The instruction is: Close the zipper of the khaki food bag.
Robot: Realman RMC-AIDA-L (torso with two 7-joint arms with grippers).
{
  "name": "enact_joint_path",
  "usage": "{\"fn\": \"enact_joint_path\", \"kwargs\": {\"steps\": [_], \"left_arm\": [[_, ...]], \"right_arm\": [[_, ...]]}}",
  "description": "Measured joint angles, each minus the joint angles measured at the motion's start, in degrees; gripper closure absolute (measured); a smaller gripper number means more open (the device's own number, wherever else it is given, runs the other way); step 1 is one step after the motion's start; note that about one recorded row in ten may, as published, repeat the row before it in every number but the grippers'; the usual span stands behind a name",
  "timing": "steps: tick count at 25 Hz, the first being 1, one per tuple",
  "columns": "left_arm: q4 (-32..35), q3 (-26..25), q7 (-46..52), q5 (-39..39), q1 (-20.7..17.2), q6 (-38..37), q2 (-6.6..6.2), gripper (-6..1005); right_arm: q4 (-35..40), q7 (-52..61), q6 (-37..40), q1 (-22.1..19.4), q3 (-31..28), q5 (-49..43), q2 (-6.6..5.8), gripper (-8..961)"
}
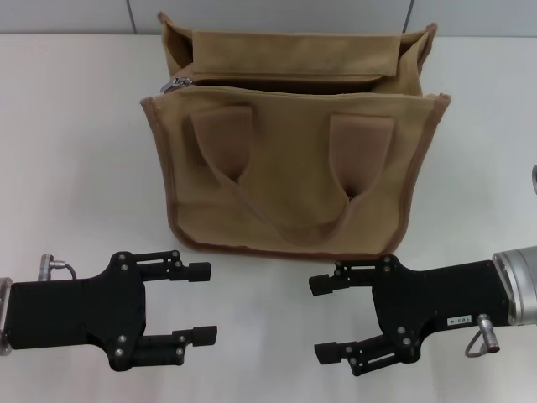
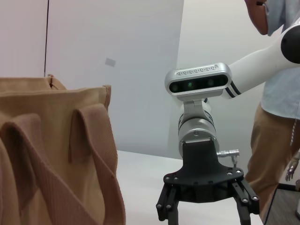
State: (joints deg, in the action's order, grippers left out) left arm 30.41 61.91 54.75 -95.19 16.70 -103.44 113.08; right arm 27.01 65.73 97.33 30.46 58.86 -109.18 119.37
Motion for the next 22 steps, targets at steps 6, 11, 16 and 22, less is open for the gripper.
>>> {"fn": "enact_joint_path", "kwargs": {"steps": [6,11,16,22], "left_arm": [[0.0,-0.1,0.0,0.0,0.0,-0.1,0.11,309],[0.0,-1.5,-0.4,0.0,-0.1,0.0,0.42,314],[0.0,-12.2,-0.2,0.0,-1.4,1.7,1.12,318],[-0.4,-30.0,0.0,0.2,-3.2,4.6,1.63,323]], "right_arm": [[0.0,0.0,-0.6,-0.1,-0.6,0.3,0.06,116],[0.0,0.0,-0.8,-0.1,-0.6,0.4,0.08,117],[0.0,0.0,-0.9,0.1,-0.6,0.5,0.17,117],[-1.2,-0.3,-1.5,0.3,-0.6,1.6,0.23,118]]}}
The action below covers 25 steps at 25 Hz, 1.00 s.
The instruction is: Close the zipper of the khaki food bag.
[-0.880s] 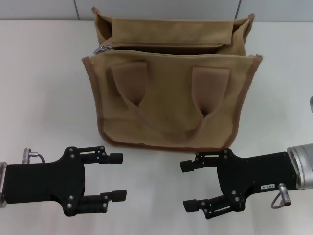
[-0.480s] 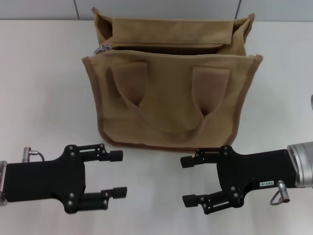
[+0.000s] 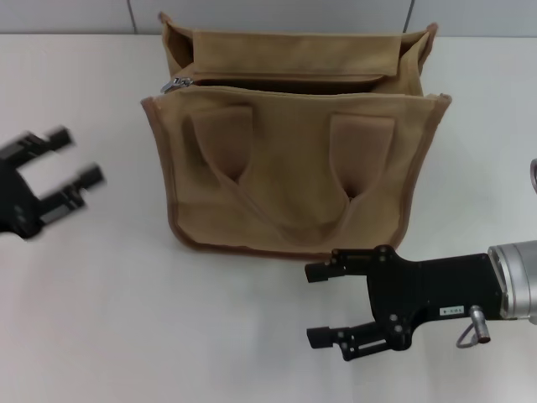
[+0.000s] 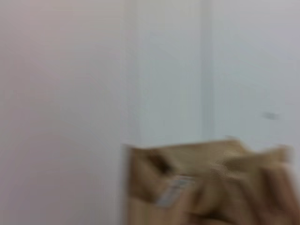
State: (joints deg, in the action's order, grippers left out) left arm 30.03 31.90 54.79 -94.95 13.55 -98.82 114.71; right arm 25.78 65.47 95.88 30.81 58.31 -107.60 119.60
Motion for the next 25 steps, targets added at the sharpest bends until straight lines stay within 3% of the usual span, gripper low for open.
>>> {"fn": "enact_joint_path", "kwargs": {"steps": [3,7,18,25], "left_arm": [[0.0,-4.5,0.1,0.0,0.3,4.4,1.55,326],[2.1,-3.5,0.2,-0.6,1.7,9.6,3.57,329],[-1.0,2.9,-0.3,-1.0,7.9,14.9,3.92,339],[-3.5,3.3,-0.6,0.9,10.9,19.5,4.15,345]], "right_arm": [[-0.4,-0.1,-0.5,0.1,0.2,1.6,0.02,118],[-0.5,-0.2,-0.7,0.0,0.2,2.0,0.02,118],[-1.5,-0.2,-0.8,0.0,0.0,2.1,0.11,119],[-1.7,-0.3,-1.3,-0.4,0.0,3.5,0.11,119]]}}
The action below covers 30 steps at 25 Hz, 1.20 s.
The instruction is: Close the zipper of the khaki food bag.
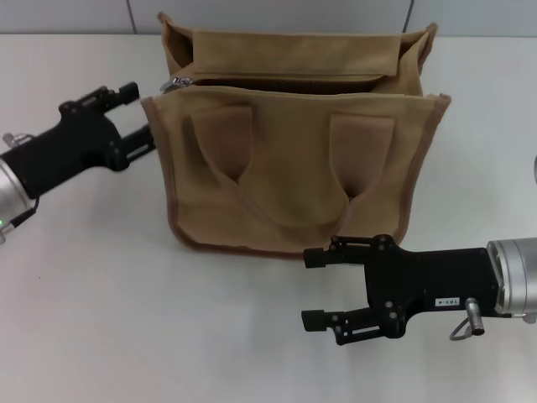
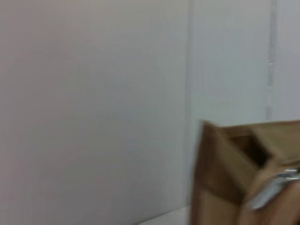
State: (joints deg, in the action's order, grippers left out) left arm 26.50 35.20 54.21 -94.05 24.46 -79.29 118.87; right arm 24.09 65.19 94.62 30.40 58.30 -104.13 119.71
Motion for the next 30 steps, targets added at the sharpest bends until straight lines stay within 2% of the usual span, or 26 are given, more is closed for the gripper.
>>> {"fn": "enact_joint_path", "kwargs": {"steps": [3,10,22,29,30], "left_arm": [[-1.4,-0.1,0.0,3.2,0.6,2.8,0.05,347],[-2.0,0.5,0.0,10.4,-0.5,1.9,0.04,353],[-4.4,0.7,0.0,10.6,-0.4,-0.6,0.02,364],[-6.3,0.6,-1.9,11.2,-0.7,-2.7,0.05,370],[-6.3,0.6,-2.4,11.2,-0.8,-3.1,0.05,420]], "right_arm": [[-0.1,0.0,0.0,0.0,-0.1,0.1,0.0,120],[-0.2,-0.2,-0.1,0.0,-0.1,0.1,0.0,120],[-0.5,-1.5,-0.5,0.0,-0.1,1.1,0.0,121],[-0.2,-2.4,3.4,-0.9,-0.1,4.6,-0.23,121],[-0.2,-2.7,4.3,-0.9,-0.1,4.6,-0.24,122]]}}
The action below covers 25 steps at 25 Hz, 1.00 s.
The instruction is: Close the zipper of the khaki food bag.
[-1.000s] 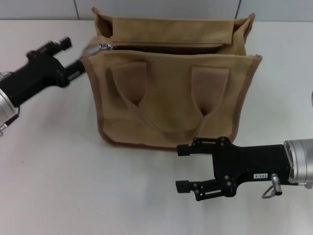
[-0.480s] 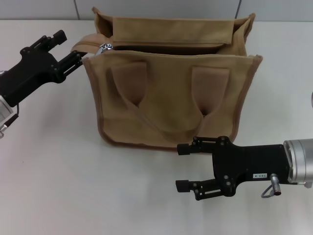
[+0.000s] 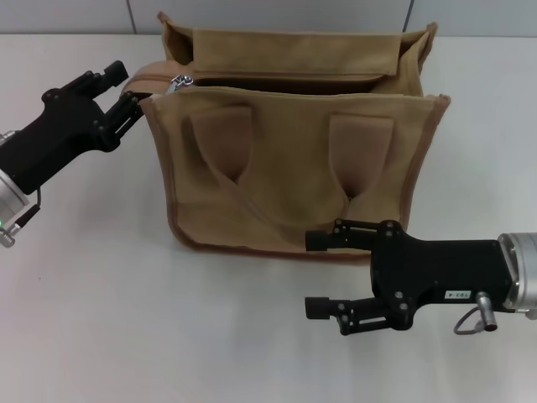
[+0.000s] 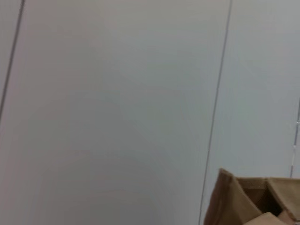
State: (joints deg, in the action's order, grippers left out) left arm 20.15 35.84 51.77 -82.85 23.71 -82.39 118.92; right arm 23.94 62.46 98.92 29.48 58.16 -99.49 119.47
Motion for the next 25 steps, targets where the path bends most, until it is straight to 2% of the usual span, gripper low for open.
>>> {"fn": "enact_joint_path", "kwargs": {"steps": [4,12,17,21,23,25], "left_arm": [[-0.2,-0.1,-1.2,0.1,-0.2,-0.9,0.0,620],[-0.7,-0.4,-1.2,0.2,-0.6,-5.9,0.0,842],[-0.8,-0.4,-0.8,0.7,-0.3,-9.1,0.0,982],[-1.0,-0.2,-0.7,1.5,0.0,-10.2,0.07,982],[-1.1,0.0,0.1,1.7,0.6,-11.1,0.15,982],[-1.2,0.0,0.5,1.7,0.9,-11.6,0.15,982]], "right_arm": [[0.2,-0.3,1.5,0.0,-0.1,0.4,-0.09,122],[0.6,-0.2,6.3,-0.8,-0.8,5.8,-0.24,122],[2.7,2.7,10.5,-1.2,-4.7,9.6,-0.23,121],[3.4,7.5,9.8,-0.2,-5.1,11.8,-0.25,121],[5.7,15.3,9.2,1.9,-4.9,12.4,-0.23,121],[6.4,17.0,9.3,2.7,-4.8,12.6,-0.17,121]]}}
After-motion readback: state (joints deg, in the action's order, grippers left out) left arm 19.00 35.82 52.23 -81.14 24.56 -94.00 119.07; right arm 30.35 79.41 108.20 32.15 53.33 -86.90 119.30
